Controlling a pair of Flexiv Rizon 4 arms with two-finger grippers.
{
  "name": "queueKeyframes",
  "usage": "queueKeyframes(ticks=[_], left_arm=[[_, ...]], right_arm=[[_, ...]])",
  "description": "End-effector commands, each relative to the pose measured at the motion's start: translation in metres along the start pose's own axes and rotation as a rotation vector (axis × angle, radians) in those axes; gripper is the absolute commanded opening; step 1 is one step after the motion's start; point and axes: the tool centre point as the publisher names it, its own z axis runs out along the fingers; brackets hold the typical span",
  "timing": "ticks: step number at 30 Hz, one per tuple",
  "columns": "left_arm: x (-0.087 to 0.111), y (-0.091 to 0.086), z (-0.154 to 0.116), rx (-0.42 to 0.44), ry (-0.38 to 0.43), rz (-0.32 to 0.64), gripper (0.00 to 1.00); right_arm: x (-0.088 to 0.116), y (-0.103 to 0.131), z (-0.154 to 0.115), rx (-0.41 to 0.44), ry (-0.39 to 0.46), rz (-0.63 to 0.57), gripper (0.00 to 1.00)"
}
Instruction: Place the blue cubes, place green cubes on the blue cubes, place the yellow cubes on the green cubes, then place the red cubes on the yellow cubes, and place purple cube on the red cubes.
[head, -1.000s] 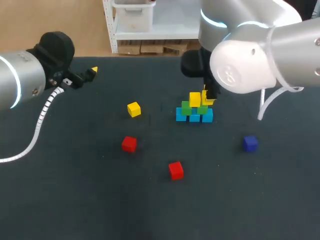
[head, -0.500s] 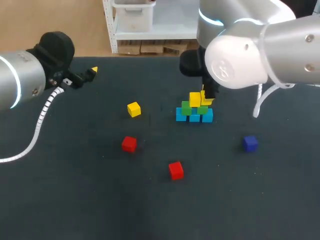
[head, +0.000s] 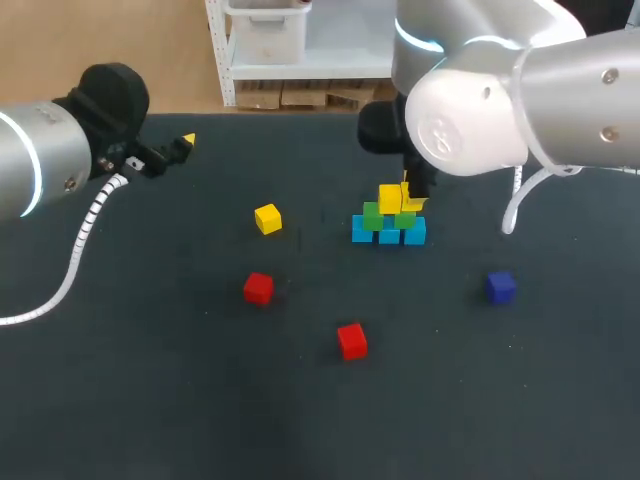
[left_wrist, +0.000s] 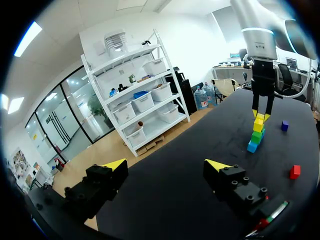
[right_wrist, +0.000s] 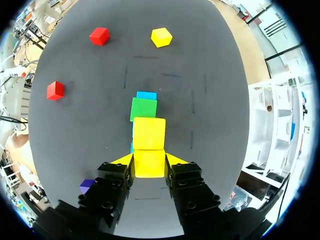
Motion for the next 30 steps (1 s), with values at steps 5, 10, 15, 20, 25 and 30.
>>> queueKeyframes(ticks=[5, 10, 15, 20, 25, 30], left_arm=[[0.0, -0.001, 0.0, -0.004, -0.001, 0.0, 1.0], [0.0, -0.001, 0.0, -0.004, -0.001, 0.0, 1.0], [0.0, -0.001, 0.0, -0.004, -0.001, 0.0, 1.0], [0.0, -0.001, 0.0, -0.004, -0.001, 0.0, 1.0], [0.0, -0.001, 0.0, -0.004, -0.001, 0.0, 1.0], [0.0, -0.001, 0.0, -0.004, -0.001, 0.0, 1.0]], right_arm=[[0.0, -0.001, 0.001, -0.005, 0.001, -0.001, 0.33], [-0.001, 0.0, 0.001, -0.008, 0.003, -0.002, 0.58], [0.0, 0.0, 0.001, -0.008, 0.002, 0.004, 1.0], [0.002, 0.001, -0.002, -0.007, -0.002, 0.009, 1.0], [0.013, 0.003, -0.014, 0.008, -0.026, 0.048, 1.0], [0.032, 0.007, -0.033, 0.019, -0.117, 0.109, 1.0]])
